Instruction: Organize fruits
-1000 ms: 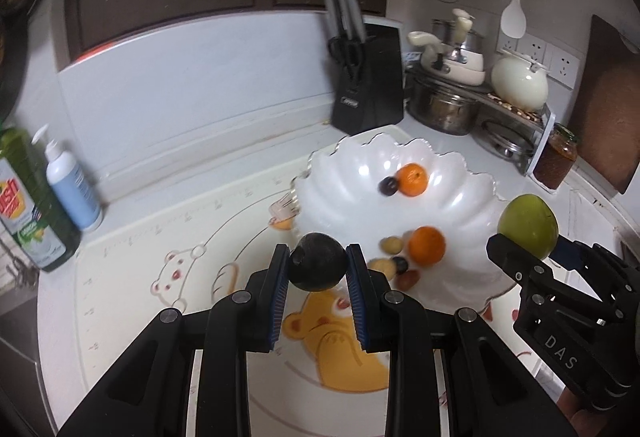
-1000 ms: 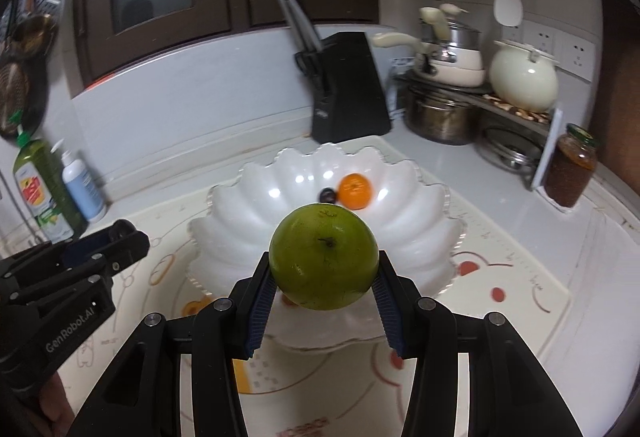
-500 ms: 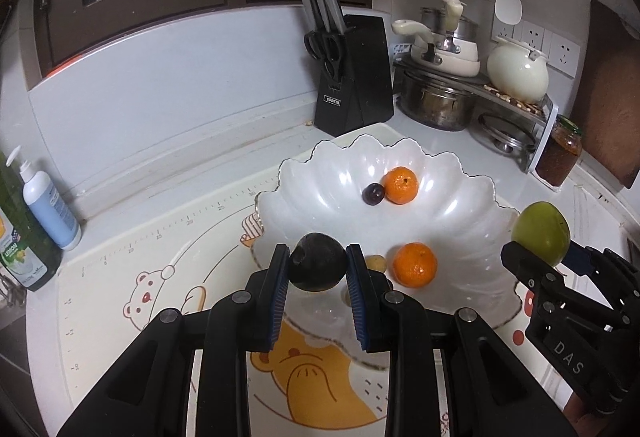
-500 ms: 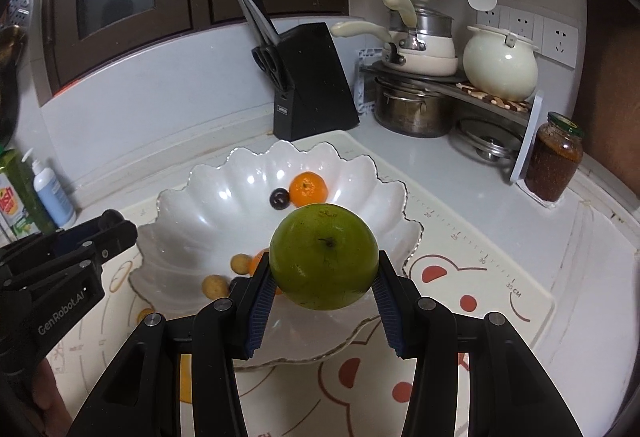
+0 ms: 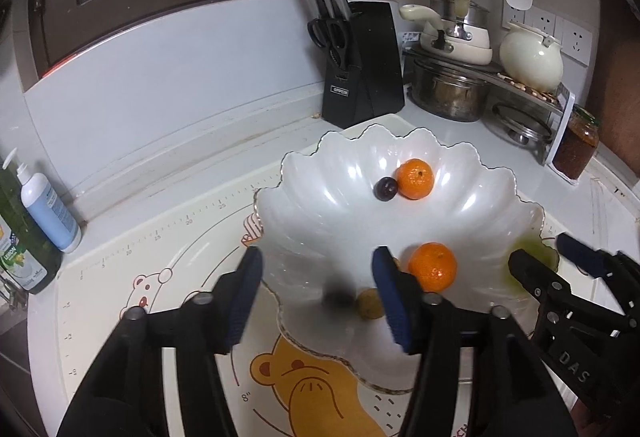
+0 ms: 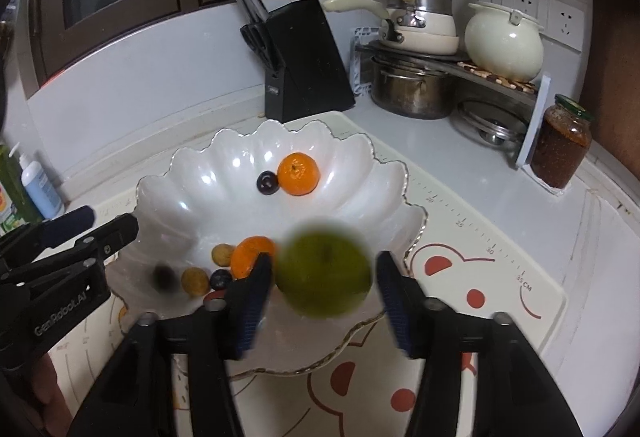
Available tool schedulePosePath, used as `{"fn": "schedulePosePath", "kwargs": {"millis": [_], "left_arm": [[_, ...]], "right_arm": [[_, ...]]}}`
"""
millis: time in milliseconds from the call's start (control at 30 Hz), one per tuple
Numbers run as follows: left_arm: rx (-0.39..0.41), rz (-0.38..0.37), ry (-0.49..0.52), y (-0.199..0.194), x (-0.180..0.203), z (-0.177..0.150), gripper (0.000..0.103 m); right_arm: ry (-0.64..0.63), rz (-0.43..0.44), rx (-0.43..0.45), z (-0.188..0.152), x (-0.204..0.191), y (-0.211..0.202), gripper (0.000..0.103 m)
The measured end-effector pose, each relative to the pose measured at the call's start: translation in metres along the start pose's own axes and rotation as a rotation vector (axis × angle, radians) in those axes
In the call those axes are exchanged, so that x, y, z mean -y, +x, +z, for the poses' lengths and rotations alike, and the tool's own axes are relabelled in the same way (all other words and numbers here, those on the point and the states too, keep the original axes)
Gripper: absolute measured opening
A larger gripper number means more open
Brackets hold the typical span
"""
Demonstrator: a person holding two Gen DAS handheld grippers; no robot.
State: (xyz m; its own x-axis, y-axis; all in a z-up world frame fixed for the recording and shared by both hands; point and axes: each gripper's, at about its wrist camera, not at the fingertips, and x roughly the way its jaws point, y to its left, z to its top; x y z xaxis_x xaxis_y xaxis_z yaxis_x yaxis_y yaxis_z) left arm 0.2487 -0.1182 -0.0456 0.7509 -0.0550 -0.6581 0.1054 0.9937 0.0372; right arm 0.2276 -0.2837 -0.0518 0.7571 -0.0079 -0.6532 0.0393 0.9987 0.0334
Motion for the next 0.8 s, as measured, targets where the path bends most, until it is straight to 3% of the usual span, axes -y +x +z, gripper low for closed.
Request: {"fn": "schedulePosePath", "kwargs": {"millis": [67,167,300,433,800], "left_arm": [[0.001,0.005,-0.003,-0.001,-0.001,0.000,0.065],[0.003,0.028,-0.007,-0.002,-0.003,-0.001,0.067],[0.008,0.049,-0.022,-0.006,-0.007,-0.002,0.083],[0.022,0.065,-0.028,-0.013,-0.010,-0.002,0.088],[0.026,0.057,-0.060,-0.039,-0.018,-0.013,0.090]], "right_arm": [[0.003,-0.031,0.023,0.001,0.000,-0.004,0.082],[0.005,-0.063,0.044,0.003,0.001,-0.009,0.086],[0.011,-0.087,0.054,0.004,0.001,-0.014,0.092],[0.020,-0.106,0.063,0.004,0.001,-0.019,0.094],[0.038,-0.096,0.094,0.001,-0.003,-0.043,0.094]]}}
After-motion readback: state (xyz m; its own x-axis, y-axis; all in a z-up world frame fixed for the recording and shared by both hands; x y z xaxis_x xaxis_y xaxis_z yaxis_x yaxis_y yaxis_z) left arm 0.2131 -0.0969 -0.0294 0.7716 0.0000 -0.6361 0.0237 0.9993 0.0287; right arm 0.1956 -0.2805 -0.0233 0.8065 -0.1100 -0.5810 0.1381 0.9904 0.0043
